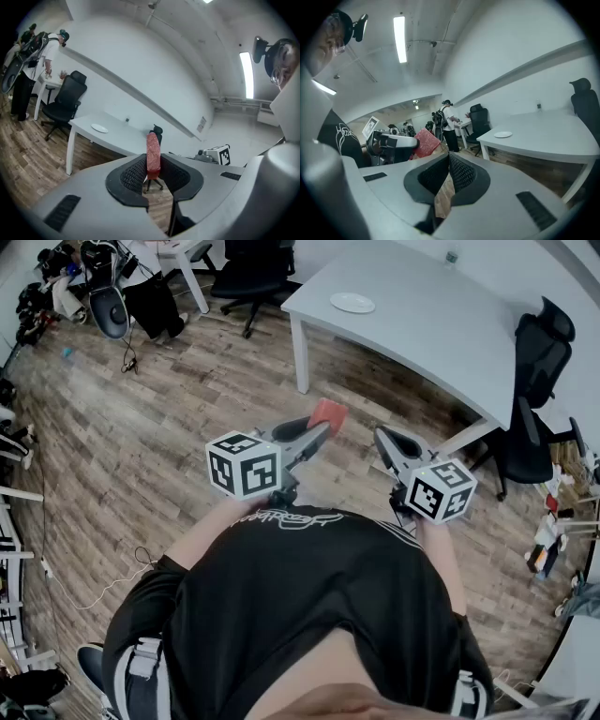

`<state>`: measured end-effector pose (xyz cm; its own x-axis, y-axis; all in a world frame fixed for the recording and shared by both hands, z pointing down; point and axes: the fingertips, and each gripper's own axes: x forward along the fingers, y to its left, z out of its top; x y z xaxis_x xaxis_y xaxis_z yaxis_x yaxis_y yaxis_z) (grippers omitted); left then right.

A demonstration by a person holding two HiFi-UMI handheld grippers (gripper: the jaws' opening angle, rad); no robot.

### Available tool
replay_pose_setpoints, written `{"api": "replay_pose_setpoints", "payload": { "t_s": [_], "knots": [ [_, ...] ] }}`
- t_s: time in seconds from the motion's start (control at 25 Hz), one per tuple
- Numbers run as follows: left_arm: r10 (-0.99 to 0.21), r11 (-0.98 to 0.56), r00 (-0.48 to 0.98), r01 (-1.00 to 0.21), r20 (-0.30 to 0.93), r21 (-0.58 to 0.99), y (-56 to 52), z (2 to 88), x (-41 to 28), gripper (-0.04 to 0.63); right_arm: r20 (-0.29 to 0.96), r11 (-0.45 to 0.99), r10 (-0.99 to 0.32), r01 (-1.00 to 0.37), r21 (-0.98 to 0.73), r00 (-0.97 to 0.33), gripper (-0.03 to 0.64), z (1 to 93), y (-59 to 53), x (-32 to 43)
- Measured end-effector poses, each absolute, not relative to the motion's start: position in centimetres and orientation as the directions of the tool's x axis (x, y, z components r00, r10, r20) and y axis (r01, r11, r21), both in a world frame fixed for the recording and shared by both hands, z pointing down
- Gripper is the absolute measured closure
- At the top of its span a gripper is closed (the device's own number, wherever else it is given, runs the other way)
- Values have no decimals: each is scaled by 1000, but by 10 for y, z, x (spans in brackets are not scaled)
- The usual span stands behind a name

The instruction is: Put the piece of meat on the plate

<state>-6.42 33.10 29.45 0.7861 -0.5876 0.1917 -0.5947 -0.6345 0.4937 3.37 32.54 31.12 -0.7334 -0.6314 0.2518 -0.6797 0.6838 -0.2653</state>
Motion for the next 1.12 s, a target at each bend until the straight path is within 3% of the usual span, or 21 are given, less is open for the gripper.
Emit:
{"api": "replay_pose_setpoints", "payload": {
  "t_s": [1.12],
  "knots": [
    [-544, -614, 811, -560, 216, 557, 293, 314, -42, 506, 259, 610, -669, -714, -342, -696, 606, 329, 289, 61]
  ]
}}
